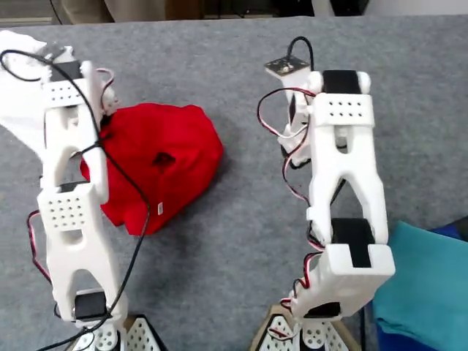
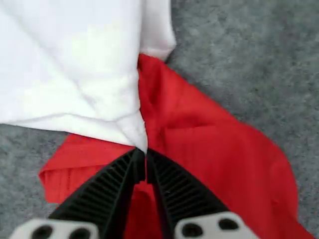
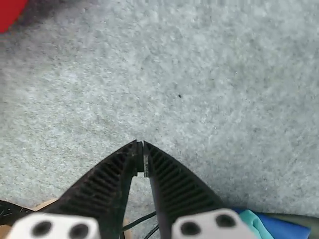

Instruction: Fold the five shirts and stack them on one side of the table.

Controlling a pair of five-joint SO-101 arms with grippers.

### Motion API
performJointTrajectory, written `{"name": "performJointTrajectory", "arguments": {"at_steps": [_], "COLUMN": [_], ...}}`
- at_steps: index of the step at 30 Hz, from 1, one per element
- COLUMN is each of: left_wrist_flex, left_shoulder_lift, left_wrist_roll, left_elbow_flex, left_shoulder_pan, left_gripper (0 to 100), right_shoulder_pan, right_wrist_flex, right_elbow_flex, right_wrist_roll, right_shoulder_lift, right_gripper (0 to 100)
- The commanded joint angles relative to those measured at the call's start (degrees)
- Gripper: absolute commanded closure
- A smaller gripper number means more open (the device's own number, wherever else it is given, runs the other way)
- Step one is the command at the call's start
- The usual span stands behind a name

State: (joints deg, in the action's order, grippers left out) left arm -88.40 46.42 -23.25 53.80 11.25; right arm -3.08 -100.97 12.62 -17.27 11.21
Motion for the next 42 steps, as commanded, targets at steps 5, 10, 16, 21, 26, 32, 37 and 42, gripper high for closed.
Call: {"name": "performJointTrajectory", "arguments": {"at_steps": [5,10,16,21,26,32,37,42], "left_wrist_flex": [-1.3,-1.3,-1.8,-5.0,-9.2,-10.7,-10.9,-12.5], "left_shoulder_lift": [-4.4,-4.2,-4.0,-4.0,-4.0,-4.0,-4.0,-4.0], "left_wrist_roll": [0.5,5.4,8.4,8.5,5.5,-3.1,-3.3,-0.2], "left_elbow_flex": [10.7,22.9,31.6,31.6,31.6,31.6,31.6,30.1], "left_shoulder_pan": [4.6,20.0,32.9,35.1,35.1,40.7,47.1,51.8], "left_gripper": [98,98,98,97,85,77,76,76], "right_shoulder_pan": [2.0,1.8,1.5,-0.6,-6.8,-22.0,-33.5,-36.9], "right_wrist_flex": [0.2,0.2,1.2,1.4,1.2,2.5,12.7,21.5], "right_elbow_flex": [2.7,2.7,2.7,2.9,5.1,15.7,17.3,14.4], "right_wrist_roll": [0.0,0.0,0.0,0.4,1.5,2.5,2.5,10.6], "right_shoulder_lift": [-0.2,0.2,0.2,0.2,-0.1,0.3,0.8,8.3], "right_gripper": [99.1,99.1,99.1,99.0,99.0,98.3,87.2,77.9]}}
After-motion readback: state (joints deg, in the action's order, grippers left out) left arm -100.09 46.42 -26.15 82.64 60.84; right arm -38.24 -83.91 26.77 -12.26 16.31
